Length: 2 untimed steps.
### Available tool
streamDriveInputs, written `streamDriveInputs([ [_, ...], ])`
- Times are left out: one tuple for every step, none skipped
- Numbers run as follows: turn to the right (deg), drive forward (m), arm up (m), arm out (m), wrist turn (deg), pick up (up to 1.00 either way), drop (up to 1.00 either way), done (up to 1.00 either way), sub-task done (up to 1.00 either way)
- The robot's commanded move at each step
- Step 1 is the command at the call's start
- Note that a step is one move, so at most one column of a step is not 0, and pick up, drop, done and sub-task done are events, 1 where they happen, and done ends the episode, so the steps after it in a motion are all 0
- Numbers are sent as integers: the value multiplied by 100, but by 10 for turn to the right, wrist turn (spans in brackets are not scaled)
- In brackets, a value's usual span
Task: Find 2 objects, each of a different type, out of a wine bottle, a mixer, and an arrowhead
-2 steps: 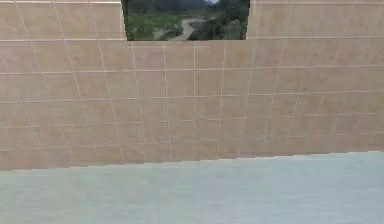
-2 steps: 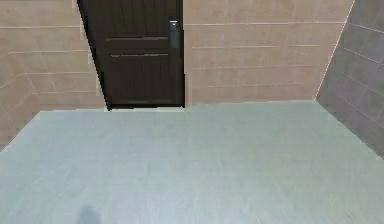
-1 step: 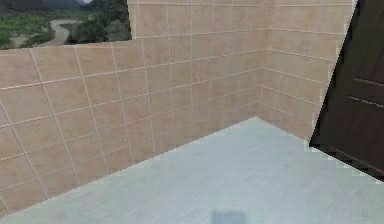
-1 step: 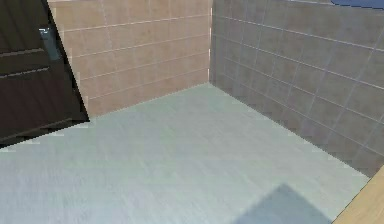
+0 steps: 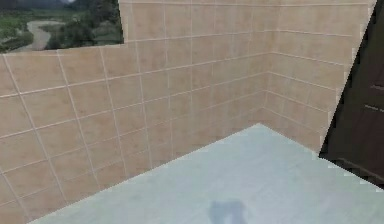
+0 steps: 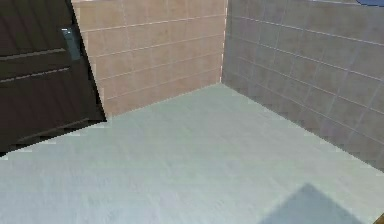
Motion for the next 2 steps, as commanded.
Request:
streamDriveInputs([
  [-450,0,0,0,0,0,0,0,0],
  [-330,0,0,0,0,0,0,0,0],
])
